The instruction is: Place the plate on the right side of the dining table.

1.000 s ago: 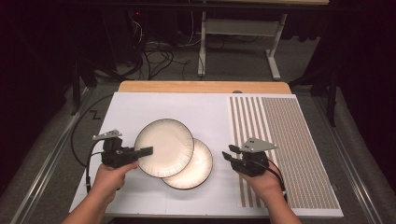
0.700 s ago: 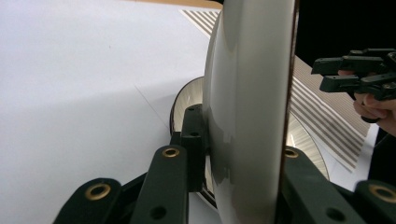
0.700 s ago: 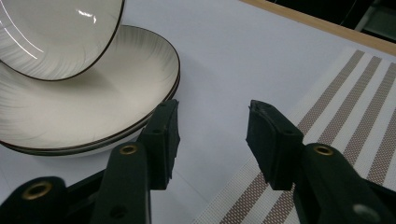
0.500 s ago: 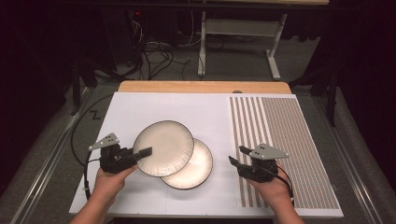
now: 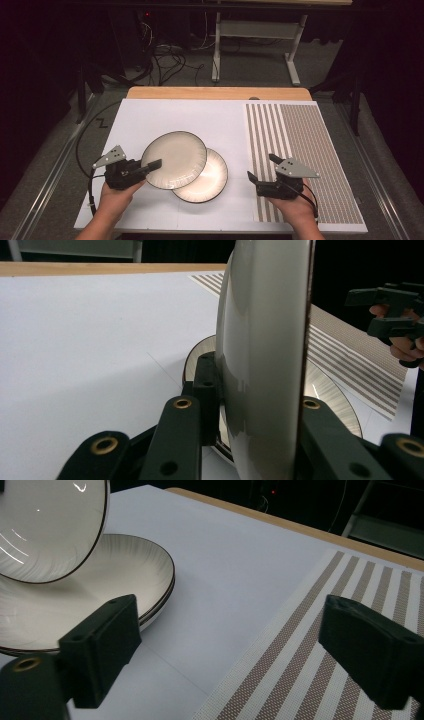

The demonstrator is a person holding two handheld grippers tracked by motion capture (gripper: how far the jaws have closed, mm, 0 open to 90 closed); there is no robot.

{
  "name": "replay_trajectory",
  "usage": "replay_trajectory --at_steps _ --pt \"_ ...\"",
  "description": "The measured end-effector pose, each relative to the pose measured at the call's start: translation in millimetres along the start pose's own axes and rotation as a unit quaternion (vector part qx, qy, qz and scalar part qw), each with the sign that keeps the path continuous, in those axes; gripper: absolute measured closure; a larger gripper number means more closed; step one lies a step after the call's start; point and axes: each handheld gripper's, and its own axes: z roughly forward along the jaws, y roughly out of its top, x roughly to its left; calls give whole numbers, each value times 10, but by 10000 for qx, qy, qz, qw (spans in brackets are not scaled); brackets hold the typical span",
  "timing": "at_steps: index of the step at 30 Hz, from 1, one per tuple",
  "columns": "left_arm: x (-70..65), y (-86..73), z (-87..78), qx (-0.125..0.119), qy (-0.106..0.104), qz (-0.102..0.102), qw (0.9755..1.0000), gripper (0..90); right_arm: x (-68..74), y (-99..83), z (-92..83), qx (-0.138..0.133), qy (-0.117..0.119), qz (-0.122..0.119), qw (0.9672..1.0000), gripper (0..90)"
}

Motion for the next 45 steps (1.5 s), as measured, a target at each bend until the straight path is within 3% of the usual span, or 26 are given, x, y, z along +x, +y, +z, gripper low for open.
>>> replay_trajectory --at_steps 4,9,19,23,29,36,45 --pt "-20 -3 -8 -16 47 90 9999 746 -8 -25 -21 -75 -32 148 9999 9" --pt "-20 -7 -11 -17 65 127 9999 744 -4 -24 -20 -193 -35 280 9994 8" --pt "-14 -4 5 -11 91 161 9998 741 39 -7 59 -278 58 218 9994 8" --pt "-31 1 3 -19 104 228 9997 742 127 54 198 -245 221 298 9990 10" --pt "-28 -2 4 -31 93 252 9996 741 217 128 380 -162 330 208 9991 32" --pt "-57 1 -14 -41 106 427 9990 742 368 263 631 39 518 102 9986 52" --pt "-68 1 -11 -45 147 492 9987 741 470 322 805 112 762 199 9968 126"
